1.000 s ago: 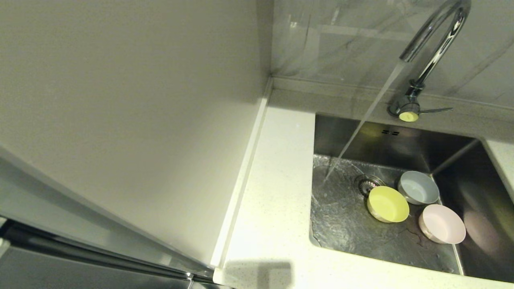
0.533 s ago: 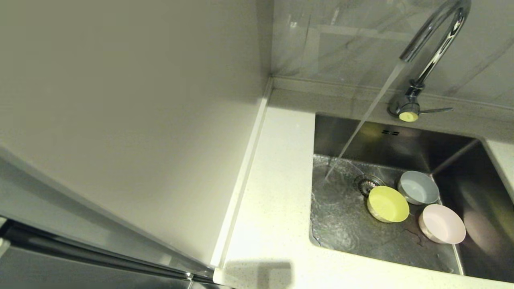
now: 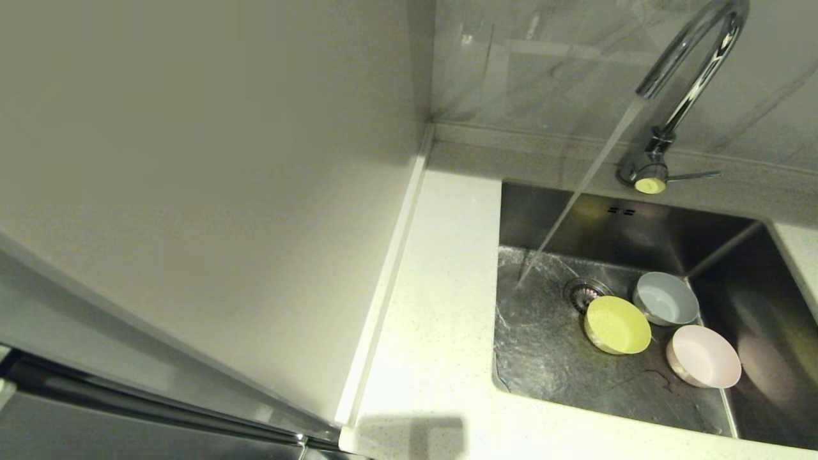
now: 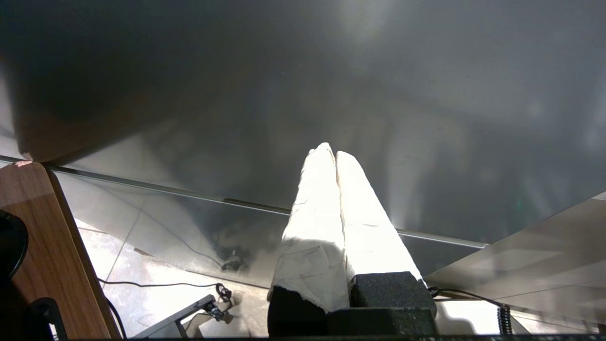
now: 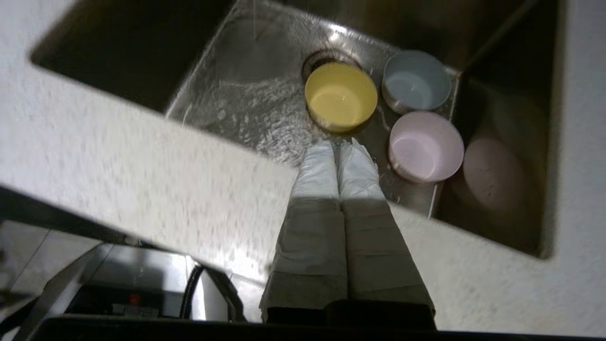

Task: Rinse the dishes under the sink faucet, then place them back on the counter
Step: Turn off the faucet

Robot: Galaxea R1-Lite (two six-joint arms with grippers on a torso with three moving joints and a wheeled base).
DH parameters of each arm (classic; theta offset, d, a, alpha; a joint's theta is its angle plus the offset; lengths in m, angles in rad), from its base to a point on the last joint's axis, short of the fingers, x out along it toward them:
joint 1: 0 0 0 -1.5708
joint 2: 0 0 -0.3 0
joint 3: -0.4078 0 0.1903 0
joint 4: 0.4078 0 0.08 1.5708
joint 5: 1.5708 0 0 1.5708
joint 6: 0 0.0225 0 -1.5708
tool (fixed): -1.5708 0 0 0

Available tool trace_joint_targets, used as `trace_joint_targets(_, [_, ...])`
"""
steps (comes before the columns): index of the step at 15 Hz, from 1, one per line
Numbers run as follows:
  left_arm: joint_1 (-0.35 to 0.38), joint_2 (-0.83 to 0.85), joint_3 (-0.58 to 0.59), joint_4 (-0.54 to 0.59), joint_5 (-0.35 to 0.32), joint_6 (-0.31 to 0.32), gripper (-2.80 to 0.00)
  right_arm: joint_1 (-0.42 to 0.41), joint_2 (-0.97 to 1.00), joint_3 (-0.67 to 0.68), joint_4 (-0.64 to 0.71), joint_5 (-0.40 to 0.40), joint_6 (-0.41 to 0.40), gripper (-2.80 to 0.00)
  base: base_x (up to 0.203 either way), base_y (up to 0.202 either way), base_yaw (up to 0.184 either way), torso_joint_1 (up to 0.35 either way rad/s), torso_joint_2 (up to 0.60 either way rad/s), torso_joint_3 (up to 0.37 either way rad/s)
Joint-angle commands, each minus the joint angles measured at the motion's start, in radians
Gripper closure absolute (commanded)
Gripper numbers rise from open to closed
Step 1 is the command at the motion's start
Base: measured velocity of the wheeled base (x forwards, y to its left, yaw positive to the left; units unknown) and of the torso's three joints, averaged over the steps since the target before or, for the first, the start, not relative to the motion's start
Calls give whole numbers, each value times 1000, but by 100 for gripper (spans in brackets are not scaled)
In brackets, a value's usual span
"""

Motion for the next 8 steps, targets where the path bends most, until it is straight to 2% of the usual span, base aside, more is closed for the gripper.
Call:
trace_joint_targets(1, [0, 0, 3, 0, 0, 0, 0, -24, 248, -188, 2, 4, 16, 0, 0, 0, 0, 0, 0, 0])
trace_joint_targets(5, [0, 0, 3, 0, 0, 0, 0, -71, 588, -584, 15, 2, 91, 0, 0, 0, 0, 0, 0, 0])
trace_joint_targets(8, [0, 0, 3, 0, 0, 0, 0, -140, 771, -795, 99, -25, 113, 0, 0, 0, 0, 0, 0, 0])
